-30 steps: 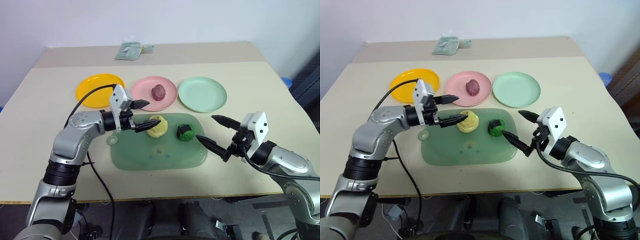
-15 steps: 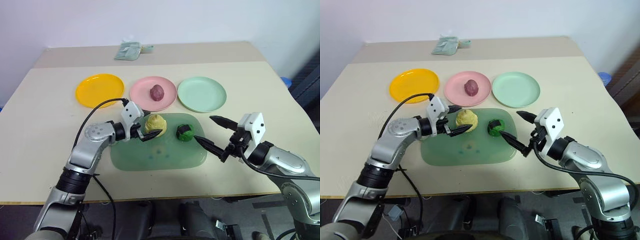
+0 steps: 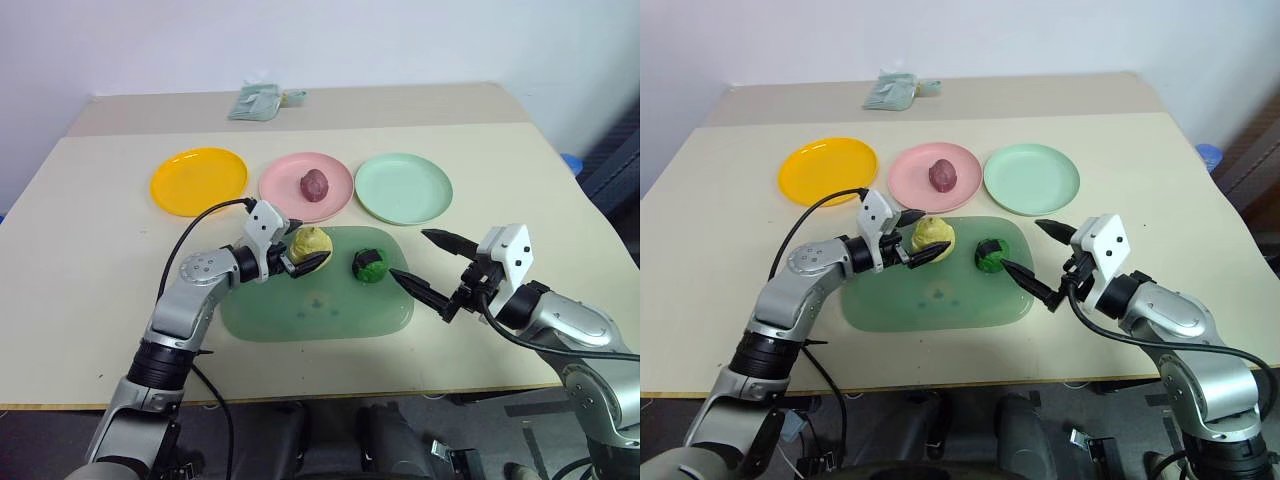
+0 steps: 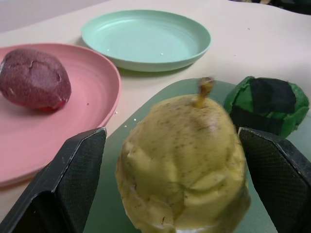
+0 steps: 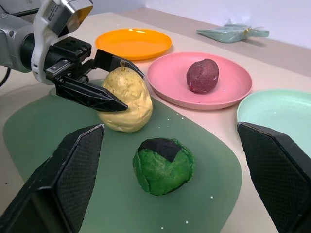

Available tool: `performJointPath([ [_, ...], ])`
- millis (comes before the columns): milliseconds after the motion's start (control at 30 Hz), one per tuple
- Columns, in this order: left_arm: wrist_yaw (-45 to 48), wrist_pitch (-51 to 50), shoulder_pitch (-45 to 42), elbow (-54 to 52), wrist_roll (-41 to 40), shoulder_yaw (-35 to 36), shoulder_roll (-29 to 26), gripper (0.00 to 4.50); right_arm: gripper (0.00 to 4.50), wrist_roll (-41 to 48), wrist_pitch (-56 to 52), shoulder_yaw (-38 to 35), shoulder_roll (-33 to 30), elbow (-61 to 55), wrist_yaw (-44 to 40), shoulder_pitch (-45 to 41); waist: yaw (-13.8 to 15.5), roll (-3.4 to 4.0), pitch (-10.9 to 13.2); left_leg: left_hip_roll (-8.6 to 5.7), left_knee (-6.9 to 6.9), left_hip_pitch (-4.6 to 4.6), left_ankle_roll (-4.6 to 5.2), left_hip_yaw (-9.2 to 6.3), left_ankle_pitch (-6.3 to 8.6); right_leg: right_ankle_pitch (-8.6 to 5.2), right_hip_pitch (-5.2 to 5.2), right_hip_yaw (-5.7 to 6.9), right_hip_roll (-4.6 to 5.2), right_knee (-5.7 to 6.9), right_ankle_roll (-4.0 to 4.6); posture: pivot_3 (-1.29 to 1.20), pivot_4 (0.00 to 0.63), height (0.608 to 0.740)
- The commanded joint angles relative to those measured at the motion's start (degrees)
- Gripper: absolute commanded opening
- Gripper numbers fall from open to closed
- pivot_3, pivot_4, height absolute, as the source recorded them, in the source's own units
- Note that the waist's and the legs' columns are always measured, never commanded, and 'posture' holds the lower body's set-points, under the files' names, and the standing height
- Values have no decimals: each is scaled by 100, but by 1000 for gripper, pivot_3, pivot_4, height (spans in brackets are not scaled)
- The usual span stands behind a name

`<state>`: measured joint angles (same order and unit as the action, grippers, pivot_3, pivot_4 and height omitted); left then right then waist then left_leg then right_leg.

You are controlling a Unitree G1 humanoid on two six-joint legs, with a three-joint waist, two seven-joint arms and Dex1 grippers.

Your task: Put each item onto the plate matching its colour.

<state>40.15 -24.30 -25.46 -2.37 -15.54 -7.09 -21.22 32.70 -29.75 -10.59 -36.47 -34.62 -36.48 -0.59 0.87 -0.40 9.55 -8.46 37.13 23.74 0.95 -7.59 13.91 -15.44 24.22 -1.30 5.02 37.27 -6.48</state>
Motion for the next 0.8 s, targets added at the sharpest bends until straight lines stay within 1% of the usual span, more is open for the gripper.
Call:
performJointPath([
  [33, -108, 150, -34, -139, 34, 118, 25, 4446, 4500, 1, 131, -65, -4, -78, -28, -23, 0, 0, 0, 0, 0, 0, 0, 0, 0, 0, 0, 0, 0, 0, 0, 0, 150, 740],
  [67, -94, 125, -29, -143, -4, 126, 23, 4218, 4500, -4, 137, -61, -3, -79, -27, -20, -2, 0, 0, 0, 0, 0, 0, 0, 0, 0, 0, 0, 0, 0, 0, 0, 150, 740],
  [133, 3, 95, -14, -160, -77, 114, 2, 3612, 4500, -21, 144, -50, 4, -74, -21, -30, -3, 0, 0, 0, 0, 0, 0, 0, 0, 0, 0, 0, 0, 0, 0, 0, 150, 740],
  [167, 5, 84, -2, -175, -89, 120, 5, 3109, 4500, -25, 145, -52, 7, -77, -20, -29, -2, 0, 0, 0, 0, 0, 0, 0, 0, 0, 0, 0, 0, 0, 0, 0, 150, 740],
  [200, 0, 80, 11, -193, -87, 122, 6, 2709, 4500, -28, 145, -54, 9, -79, -20, -28, -1, 0, 0, 0, 0, 0, 0, 0, 0, 0, 0, 0, 0, 0, 0, 0, 150, 740],
  [233, -11, 76, 25, -214, -81, 123, 5, 2442, 4500, -29, 145, -57, 9, -84, -20, -23, -1, 0, 0, 0, 0, 0, 0, 0, 0, 0, 0, 0, 0, 0, 0, 0, 150, 740],
  [367, -14, -11, 96, -296, -231, 228, 31, 2442, 4500, -32, 141, -55, 8, -91, -16, -21, -2, 0, -1, 0, 0, 0, 0, 0, 0, 0, 0, 0, 0, 0, 0, 0, 150, 740],
  [433, -240, -20, 70, -314, -363, 469, 137, 2442, 4500, -31, 139, -62, 1, -93, -18, -22, -3, 0, -1, 0, 0, 0, 0, 0, 0, 0, 0, 0, 0, 0, 0, 0, 150, 740],
  [500, -758, -3, -95, -207, -448, 890, 343, 2442, 4500, -37, 139, -71, -8, -90, -18, -29, 2, 0, 0, 0, 1, 0, 0, 0, 0, 0, 0, 0, 0, 0, 0, 0, 150, 740],
  [600, -2008, 263, -639, 319, -178, 1566, 614, 2442, 4500, -37, 132, -69, -10, -84, -12, -45, 19, -5, -1, 0, 4, 0, 0, 0, 0, 0, 0, 2, 0, 1, 0, 0, 150, 740],
  [700, -2827, 605, -1145, 895, 64, 1953, 685, 2442, 4500, -52, 137, -38, -6, -53, -12, -89, 3, -8, -3, 0, 8, 0, 0, 1, 0, 0, 0, 2, 0, 4, 0, 0, 150, 740],
  [800, -3665, 857, -1595, 1665, 455, 2149, 651, 2442, 4500, -83, 156, 6, -4, 29, -26, -183, 9, -10, -5, 0, 8, 0, -1, 1, 0, 0, 0, 2, -1, 5, -1, 0, 150, 740],
])
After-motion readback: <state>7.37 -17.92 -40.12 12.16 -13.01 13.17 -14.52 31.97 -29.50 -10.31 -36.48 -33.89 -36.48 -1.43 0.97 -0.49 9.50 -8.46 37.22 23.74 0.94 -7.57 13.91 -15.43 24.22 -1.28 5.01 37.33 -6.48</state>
